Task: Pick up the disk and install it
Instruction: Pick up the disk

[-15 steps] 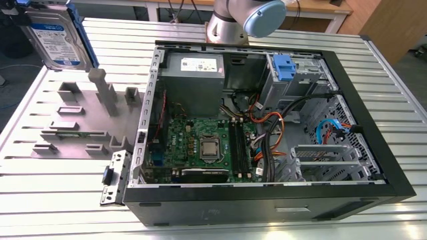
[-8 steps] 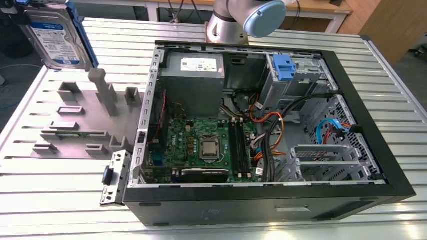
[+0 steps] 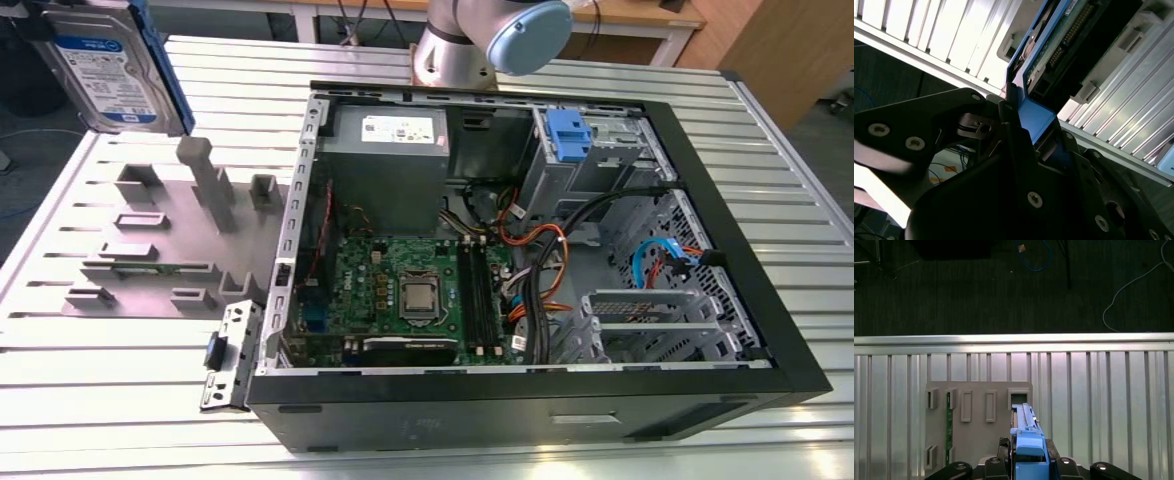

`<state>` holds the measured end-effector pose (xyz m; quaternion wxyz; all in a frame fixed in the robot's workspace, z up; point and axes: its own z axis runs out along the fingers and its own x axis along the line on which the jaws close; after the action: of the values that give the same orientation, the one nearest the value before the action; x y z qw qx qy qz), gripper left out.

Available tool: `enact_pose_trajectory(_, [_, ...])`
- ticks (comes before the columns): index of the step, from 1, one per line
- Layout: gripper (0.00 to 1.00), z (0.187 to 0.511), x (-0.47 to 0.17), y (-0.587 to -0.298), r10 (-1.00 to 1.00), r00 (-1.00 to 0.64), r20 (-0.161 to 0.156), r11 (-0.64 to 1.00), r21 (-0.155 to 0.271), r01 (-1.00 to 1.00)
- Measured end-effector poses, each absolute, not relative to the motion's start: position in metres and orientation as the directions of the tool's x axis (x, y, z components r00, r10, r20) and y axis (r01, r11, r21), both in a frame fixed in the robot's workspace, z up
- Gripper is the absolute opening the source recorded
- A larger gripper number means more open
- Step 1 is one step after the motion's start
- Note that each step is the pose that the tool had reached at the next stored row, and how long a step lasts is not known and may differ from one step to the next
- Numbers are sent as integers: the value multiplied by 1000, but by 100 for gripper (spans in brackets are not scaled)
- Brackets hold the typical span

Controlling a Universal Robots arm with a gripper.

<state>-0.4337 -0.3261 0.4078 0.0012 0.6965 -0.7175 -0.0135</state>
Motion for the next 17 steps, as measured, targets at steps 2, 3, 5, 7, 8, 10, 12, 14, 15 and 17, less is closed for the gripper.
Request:
enact_pose_trajectory(2, [36, 410, -434, -326, -999, -30, -17, 29, 21, -999])
enact_pose_trajectory(3, [36, 411, -434, -326, -999, -30, -17, 29, 21, -999])
enact_pose_trajectory(5, [36, 412, -434, -326, -999, -30, -17, 29, 21, -999])
enact_pose_trajectory(7, [36, 413, -434, -326, -999, -30, -17, 29, 21, -999])
enact_pose_trajectory(8, [36, 414, -434, -326, -999, -30, -17, 29, 21, -999])
enact_pose_trajectory(10, [36, 414, -434, -326, -999, -30, -17, 29, 21, -999])
enact_pose_trajectory(12, [36, 415, -434, -326, -999, -30, -17, 29, 21, -999])
enact_pose_trajectory(14, [36, 415, -434, -326, -999, -30, -17, 30, 21, -999])
enact_pose_trajectory(15, [36, 416, -434, -326, -999, -30, -17, 29, 21, -999])
enact_pose_trajectory(17, [36, 416, -434, -326, -999, -30, -17, 29, 21, -999])
